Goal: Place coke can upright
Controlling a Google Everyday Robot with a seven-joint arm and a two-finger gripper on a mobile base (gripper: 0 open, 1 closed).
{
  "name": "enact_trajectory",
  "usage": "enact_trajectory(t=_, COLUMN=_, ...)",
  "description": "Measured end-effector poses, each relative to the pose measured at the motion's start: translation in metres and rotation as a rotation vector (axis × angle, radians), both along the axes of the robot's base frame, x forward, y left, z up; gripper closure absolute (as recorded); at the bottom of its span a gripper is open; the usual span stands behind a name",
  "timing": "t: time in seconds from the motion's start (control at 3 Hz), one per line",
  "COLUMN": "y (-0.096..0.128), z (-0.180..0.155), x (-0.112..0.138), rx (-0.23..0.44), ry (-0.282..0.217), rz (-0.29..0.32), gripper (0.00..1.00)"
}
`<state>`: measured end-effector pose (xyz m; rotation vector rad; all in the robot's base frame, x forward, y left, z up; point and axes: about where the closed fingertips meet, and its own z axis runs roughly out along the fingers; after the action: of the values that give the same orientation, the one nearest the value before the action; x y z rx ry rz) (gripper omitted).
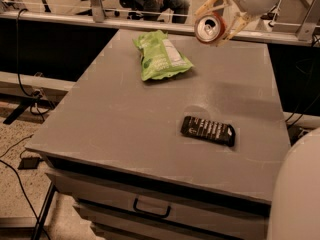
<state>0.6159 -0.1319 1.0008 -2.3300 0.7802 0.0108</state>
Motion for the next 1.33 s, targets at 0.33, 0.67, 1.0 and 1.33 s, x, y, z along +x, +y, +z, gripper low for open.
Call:
enact_trajectory(t=0.33, y=-0.002, z=0.003, x=-0.009, rx=0.064, ry=0.060, rz=-0.073, gripper=1.00)
enact_trajectory(t=0.67, y=-0.002, z=0.014, x=-0.048, rx=0.191, ry=0.256, rz=-0.201, gripper=1.00)
enact_trajectory(t=1.0, y=0.000, z=0.024, x=-0.083, rx=0.308, ry=0.403, rz=-0.283, gripper=1.00)
enact_trajectory(t=1.33, y=0.006, z=0.013, x=-0.101, rx=0.400, ry=0.532, rz=-0.343, gripper=1.00)
